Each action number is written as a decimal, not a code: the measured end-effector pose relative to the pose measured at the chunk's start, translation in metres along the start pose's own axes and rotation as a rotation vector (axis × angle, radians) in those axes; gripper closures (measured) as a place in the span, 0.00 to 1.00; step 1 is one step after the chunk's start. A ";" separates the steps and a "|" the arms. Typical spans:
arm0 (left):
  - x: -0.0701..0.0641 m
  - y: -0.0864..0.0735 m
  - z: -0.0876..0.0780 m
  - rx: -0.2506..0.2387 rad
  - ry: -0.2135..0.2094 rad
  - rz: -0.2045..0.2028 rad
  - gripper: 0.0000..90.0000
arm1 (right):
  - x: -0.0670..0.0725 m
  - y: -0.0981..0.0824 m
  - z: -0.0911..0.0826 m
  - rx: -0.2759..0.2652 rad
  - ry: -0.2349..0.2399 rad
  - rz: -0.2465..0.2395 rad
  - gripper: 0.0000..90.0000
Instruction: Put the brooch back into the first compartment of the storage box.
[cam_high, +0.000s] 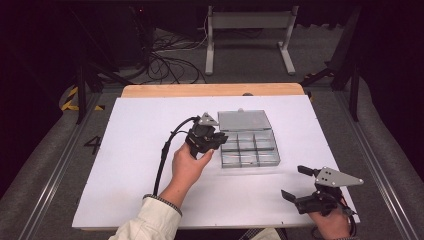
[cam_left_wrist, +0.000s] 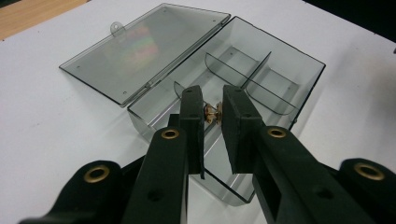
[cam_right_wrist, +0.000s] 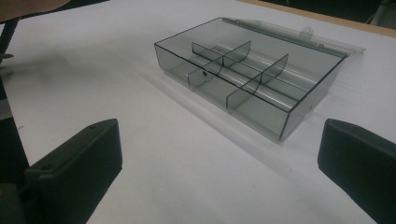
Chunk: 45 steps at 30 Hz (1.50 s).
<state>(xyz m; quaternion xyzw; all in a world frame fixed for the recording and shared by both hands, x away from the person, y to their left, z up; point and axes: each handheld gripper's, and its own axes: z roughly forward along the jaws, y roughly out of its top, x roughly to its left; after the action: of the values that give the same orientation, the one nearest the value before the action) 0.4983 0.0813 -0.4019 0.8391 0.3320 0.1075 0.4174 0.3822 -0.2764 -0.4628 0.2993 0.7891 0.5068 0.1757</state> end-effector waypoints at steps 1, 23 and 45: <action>0.001 0.000 0.000 0.003 0.003 0.000 0.88 | 0.000 0.000 0.000 0.000 0.000 0.000 0.01; 0.002 0.001 0.016 0.024 0.029 -0.015 0.88 | 0.000 0.000 0.000 -0.002 0.003 0.002 0.01; 0.005 -0.005 0.038 0.060 0.091 0.037 0.88 | -0.001 -0.001 -0.001 -0.003 0.003 0.006 0.01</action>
<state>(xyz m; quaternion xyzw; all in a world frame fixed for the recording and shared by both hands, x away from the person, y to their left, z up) 0.5172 0.0630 -0.4296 0.8514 0.3380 0.1432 0.3746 0.3817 -0.2777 -0.4628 0.3003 0.7877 0.5091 0.1734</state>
